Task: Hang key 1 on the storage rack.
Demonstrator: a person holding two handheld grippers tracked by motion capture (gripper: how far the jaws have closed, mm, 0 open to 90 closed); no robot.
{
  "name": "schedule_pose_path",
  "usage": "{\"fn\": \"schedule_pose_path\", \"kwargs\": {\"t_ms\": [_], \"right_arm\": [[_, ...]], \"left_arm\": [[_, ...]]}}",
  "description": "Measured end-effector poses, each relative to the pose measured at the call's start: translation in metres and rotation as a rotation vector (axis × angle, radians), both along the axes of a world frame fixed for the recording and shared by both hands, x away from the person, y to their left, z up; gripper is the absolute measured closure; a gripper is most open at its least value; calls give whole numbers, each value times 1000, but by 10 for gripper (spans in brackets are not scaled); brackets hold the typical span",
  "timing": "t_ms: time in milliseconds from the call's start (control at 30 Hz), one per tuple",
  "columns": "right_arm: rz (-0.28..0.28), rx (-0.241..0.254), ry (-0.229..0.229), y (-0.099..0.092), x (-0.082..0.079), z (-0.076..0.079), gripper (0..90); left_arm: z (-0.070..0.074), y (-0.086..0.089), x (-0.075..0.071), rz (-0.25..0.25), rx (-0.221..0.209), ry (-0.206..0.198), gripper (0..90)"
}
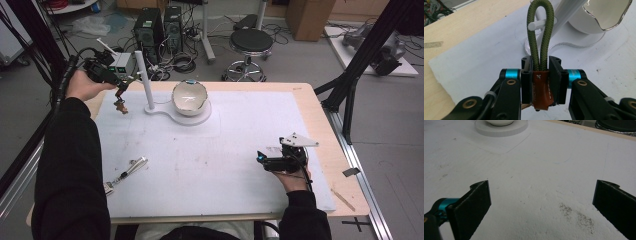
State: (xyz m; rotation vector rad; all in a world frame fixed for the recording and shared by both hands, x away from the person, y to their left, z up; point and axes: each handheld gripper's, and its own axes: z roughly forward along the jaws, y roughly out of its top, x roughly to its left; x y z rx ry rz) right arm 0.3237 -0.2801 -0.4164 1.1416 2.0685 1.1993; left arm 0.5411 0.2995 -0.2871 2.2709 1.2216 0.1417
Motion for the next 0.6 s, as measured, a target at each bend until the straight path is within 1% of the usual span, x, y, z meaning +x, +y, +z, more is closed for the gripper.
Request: {"fn": "schedule_pose_path", "kwargs": {"t_ms": [100,233,300,367,400,500,600], "right_arm": [[1,-4,-2,0,0,0,8],[-3,-2,2,-1,0,0,8],[2,-5,-2,-1,0,0,8],[2,-7,-4,-1,0,0,8],[1,-5,-6,0,0,0,8],[-2,-2,-5,0,0,0,8],[-3,-3,-8,0,0,0,8]], "left_arm": [[-1,-2,0,-2,-3,1,735],[-4,-8,-1,-6,-14,-11,735],[-7,-9,-1,-10,-12,-3,734],[-10,-10,-1,-3,-4,-15,734],[-11,-11,-2,3,8,-29,735],[-13,-11,-2,7,3,-31,735],[-15,-13,-2,-6,15,-30,735]]}}
